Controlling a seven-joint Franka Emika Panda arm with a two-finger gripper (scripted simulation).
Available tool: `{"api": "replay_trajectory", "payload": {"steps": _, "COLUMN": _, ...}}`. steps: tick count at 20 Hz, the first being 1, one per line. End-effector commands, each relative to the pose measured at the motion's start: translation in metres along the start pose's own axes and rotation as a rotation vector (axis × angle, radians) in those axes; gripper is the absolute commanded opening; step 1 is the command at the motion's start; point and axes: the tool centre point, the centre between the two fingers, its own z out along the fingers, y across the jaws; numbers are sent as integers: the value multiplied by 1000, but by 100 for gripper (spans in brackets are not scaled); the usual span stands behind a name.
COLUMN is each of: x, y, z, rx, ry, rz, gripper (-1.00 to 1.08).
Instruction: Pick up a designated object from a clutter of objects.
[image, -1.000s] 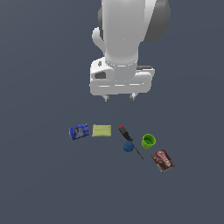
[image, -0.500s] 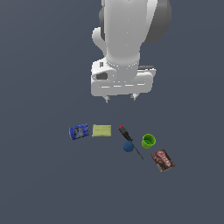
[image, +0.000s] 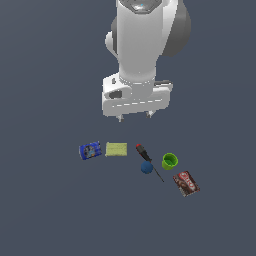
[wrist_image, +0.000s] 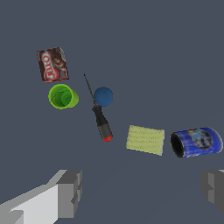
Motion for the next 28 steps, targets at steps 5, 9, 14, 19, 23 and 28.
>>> {"api": "replay_trajectory", "payload": {"steps": 5, "x": 1, "y": 11, "z": 21, "rx": -12, "ry": -1, "rz": -119, "gripper": 100}}
{"api": "replay_trajectory", "payload": {"steps": 9, "x": 2, "y": 20, "z": 38, "rx": -21, "ry": -3, "rz": -215, "gripper": 100}}
{"api": "replay_trajectory", "payload": {"steps": 14, "x": 1, "y": 30, "z": 59, "rx": -29, "ry": -5, "rz": -338, "gripper": 100}}
{"api": "replay_trajectory", "payload": {"steps": 19, "x": -1, "y": 40, "z": 79, "rx": -36, "ry": -8, "rz": -462, "gripper": 100}}
{"api": "replay_trajectory", "payload": {"steps": 23, "x": -3, "y": 47, "z": 96, "rx": -40, "ry": -11, "rz": -561, "gripper": 100}}
{"api": "replay_trajectory", "payload": {"steps": 28, "x": -6, "y": 55, "z": 116, "rx": -43, "ry": -13, "rz": -686, "gripper": 100}}
